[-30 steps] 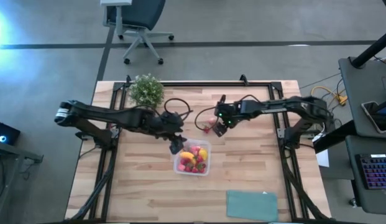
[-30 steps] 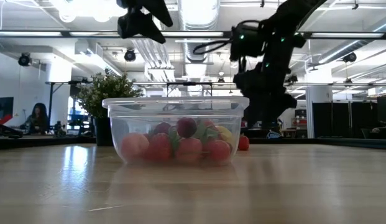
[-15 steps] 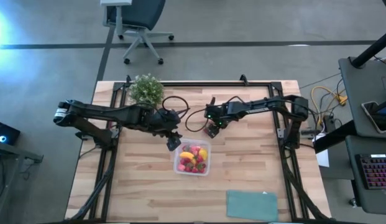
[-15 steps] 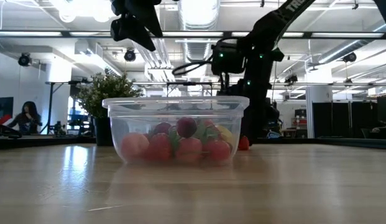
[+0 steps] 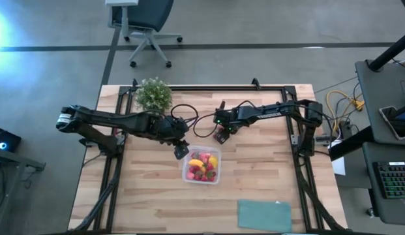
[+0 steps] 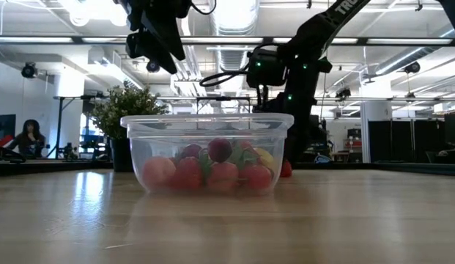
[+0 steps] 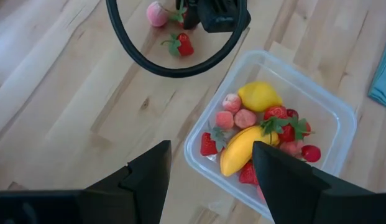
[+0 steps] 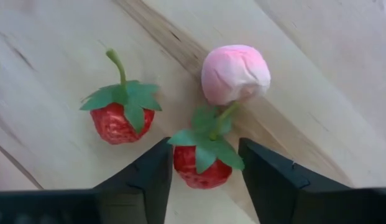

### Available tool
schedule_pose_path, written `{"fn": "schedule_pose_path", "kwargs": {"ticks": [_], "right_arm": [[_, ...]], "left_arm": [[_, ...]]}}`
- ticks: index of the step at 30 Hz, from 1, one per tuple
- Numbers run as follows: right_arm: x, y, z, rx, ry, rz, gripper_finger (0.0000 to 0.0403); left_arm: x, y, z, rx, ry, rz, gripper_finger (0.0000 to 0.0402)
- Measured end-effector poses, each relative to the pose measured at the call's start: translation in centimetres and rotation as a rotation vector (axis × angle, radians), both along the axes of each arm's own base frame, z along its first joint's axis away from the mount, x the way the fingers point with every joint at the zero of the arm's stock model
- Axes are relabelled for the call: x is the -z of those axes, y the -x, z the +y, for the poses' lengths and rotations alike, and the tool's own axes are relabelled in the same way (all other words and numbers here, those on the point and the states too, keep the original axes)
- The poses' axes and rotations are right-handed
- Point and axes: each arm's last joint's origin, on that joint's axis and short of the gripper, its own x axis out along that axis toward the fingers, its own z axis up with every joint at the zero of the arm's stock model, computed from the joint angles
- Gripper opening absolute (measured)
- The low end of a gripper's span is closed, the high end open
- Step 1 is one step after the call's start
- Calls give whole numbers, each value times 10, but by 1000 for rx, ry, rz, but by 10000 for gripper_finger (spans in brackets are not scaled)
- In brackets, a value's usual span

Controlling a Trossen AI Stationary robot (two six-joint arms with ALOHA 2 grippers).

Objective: Pick and placing Produce into tupperware
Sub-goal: Put the red strawberry into the transparent container

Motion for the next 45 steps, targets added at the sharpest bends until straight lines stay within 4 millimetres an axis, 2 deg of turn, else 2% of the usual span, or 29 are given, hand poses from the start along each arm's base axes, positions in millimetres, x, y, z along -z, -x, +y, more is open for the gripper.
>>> {"fn": "schedule_pose_path", "kwargs": {"ticks": [7,14,19,24,27,31,37,42,45], "right_arm": [[0,0,0,-1,-3,-1,133],[-5,3,3,-12,-35,9,131],[-37,11,17,-41,-54,-57,134],[-81,17,48,-191,-182,-258,134],[-93,14,66,-256,-256,-351,134],[-89,5,83,-280,-281,-392,138],[-77,-9,105,-331,-297,-427,170],[-70,-13,112,-339,-303,-409,199],[-73,-13,112,-348,-269,-422,212]], "left_arm": [[0,0,0,0,0,0,210],[0,0,0,6,-4,2,210],[0,0,0,21,-18,6,210],[0,0,0,40,-34,8,210],[0,0,-1,46,-37,10,210],[-6,8,-7,51,-18,1,210],[-17,28,-16,-10,-24,-22,210],[-27,39,-19,-75,-15,-75,210],[-28,39,-19,-95,-3,-91,210]]}}
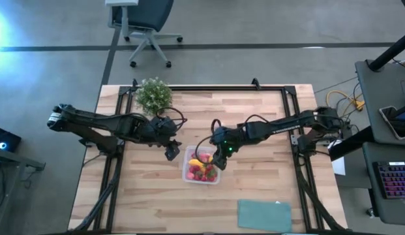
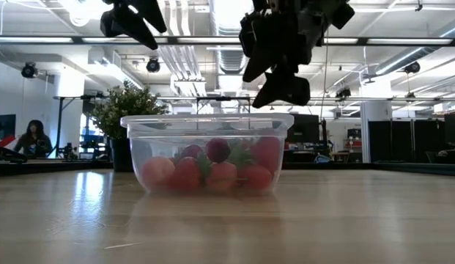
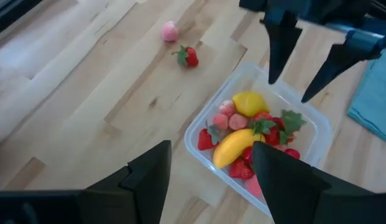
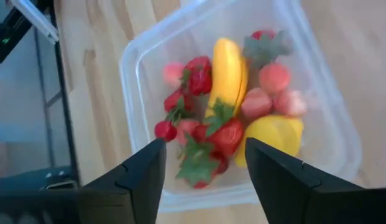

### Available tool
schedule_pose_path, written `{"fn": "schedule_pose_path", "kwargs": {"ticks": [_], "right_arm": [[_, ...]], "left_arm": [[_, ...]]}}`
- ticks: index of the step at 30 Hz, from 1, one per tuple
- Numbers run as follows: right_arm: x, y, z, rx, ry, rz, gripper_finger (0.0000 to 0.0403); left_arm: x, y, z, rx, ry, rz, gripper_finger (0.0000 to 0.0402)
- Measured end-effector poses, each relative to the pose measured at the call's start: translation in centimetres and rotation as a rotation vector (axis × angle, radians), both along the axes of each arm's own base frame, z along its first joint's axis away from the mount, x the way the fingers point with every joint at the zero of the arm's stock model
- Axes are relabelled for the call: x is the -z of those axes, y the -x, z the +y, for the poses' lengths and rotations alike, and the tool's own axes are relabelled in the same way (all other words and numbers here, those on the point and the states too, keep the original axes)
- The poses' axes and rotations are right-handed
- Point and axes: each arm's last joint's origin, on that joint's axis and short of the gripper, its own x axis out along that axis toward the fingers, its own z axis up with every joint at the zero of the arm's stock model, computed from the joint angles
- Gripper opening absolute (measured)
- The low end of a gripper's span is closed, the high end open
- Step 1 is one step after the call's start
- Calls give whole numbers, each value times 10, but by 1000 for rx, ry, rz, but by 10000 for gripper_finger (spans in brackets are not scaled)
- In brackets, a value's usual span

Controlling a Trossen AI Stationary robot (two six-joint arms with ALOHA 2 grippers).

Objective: Pick and placing Produce into tupperware
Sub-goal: Put the red strawberry into the transparent container

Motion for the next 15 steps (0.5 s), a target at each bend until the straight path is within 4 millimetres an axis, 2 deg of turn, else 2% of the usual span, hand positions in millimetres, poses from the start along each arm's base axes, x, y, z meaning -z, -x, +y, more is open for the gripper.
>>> {"fn": "schedule_pose_path", "kwargs": {"ticks": [2,6,10,13,15], "right_arm": [[-9,3,-2,36,55,-18,216],[-48,23,-19,228,227,-32,219],[-78,65,-40,466,405,51,219],[-100,103,-48,575,434,69,219],[-105,126,-49,620,434,101,219]], "left_arm": [[2,-3,-1,-1,0,4,210],[16,-24,3,7,-29,26,210],[35,-58,20,2,-60,11,210],[55,-87,41,15,-22,-24,210],[72,-105,56,38,13,-29,210]]}}
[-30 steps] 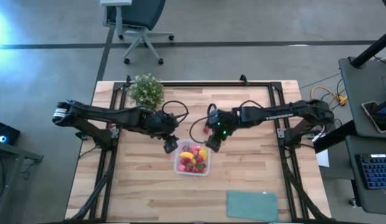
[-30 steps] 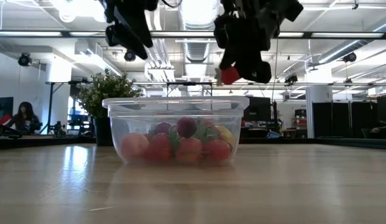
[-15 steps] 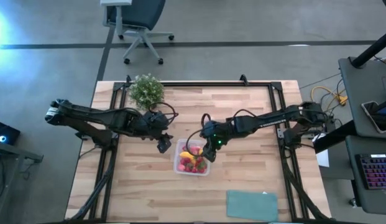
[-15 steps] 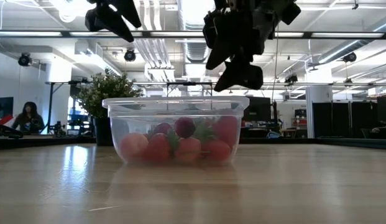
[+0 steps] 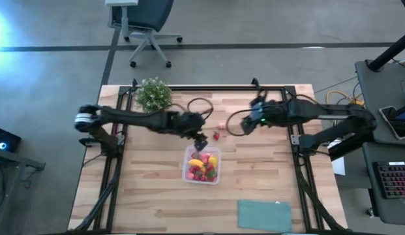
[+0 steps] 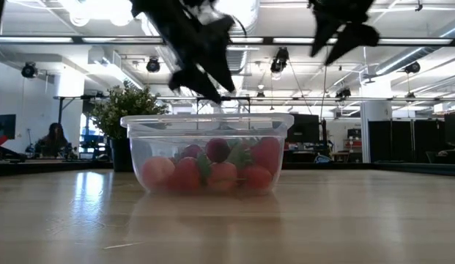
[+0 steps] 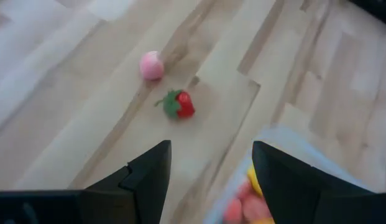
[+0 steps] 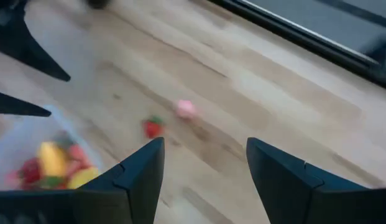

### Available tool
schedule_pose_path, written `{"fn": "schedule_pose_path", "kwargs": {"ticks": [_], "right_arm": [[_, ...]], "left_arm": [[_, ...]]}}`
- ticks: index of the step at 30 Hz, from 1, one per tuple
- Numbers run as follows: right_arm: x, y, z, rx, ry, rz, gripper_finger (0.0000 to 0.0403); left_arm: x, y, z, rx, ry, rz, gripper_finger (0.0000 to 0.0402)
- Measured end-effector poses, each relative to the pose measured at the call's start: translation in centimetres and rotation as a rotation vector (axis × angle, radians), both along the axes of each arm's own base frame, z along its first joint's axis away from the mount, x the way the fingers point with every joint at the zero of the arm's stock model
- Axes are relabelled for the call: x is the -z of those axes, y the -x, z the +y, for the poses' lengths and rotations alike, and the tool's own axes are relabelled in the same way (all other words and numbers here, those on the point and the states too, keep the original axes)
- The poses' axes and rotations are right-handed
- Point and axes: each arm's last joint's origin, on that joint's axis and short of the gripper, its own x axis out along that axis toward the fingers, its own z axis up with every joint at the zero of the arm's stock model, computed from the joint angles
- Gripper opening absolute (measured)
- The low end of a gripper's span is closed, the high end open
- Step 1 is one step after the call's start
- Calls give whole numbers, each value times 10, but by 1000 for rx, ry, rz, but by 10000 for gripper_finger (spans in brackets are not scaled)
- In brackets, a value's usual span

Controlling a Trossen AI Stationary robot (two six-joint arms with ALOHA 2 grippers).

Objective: Pick and placing Produce into tupperware
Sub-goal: Put the red strawberry into the transparent container

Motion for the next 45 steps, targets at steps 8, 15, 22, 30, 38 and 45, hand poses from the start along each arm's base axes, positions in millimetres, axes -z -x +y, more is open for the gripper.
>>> {"fn": "schedule_pose_path", "kwargs": {"ticks": [8,15,22,30,38,45], "right_arm": [[14,53,6,145,-65,-12,219],[41,69,7,210,-103,2,219],[53,71,7,220,-103,24,219],[58,69,7,220,-104,18,219],[58,69,7,232,-111,7,219],[57,68,7,239,-117,-8,219]], "left_arm": [[51,-33,23,158,-82,101,210],[64,-50,28,211,-205,42,210],[76,-56,33,182,-103,34,210],[88,-65,43,125,-61,43,210],[97,-80,49,122,-14,46,210],[104,-77,48,121,11,126,210]]}}
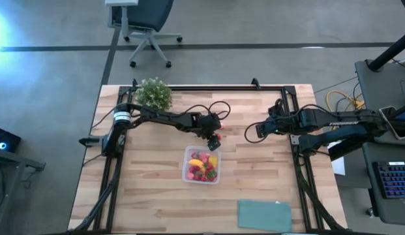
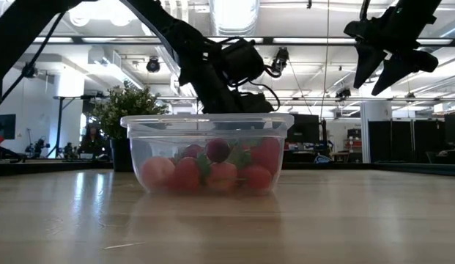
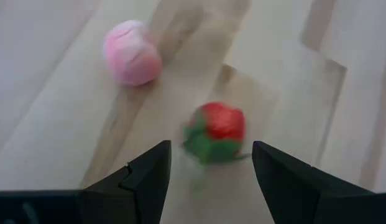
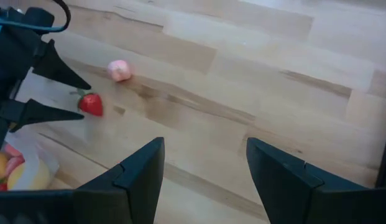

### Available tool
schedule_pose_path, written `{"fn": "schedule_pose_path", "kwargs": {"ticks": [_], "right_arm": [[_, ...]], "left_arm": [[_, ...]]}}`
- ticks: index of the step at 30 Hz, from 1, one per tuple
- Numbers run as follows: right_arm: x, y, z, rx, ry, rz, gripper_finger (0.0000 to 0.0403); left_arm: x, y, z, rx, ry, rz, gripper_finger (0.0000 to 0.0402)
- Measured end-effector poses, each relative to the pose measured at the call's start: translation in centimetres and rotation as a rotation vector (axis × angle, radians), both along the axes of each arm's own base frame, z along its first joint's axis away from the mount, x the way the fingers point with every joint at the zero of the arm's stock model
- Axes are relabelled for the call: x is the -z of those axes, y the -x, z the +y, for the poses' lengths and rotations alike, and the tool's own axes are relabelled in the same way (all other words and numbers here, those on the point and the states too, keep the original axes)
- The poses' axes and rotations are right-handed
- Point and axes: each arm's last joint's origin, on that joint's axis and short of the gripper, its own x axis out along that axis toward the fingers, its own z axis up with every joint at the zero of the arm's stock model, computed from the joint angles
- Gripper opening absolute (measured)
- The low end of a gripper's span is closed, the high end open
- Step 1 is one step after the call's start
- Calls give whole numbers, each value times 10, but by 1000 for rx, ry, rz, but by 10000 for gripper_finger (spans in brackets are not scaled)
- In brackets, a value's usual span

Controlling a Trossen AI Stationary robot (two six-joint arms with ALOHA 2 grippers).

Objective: Pick and placing Produce into tupperware
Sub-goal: Put the red strawberry into the transparent container

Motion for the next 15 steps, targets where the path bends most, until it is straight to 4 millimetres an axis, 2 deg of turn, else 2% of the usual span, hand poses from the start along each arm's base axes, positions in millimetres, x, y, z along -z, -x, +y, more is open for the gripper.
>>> {"fn": "schedule_pose_path", "kwargs": {"ticks": [7,12,15], "right_arm": [[0,0,0,0,0,2,219],[0,0,0,-1,0,1,219],[0,0,0,0,0,0,219]], "left_arm": [[-3,-2,3,-9,-27,-27,210],[-7,-5,1,216,-168,-28,210],[-9,-6,1,271,-206,-25,210]]}}
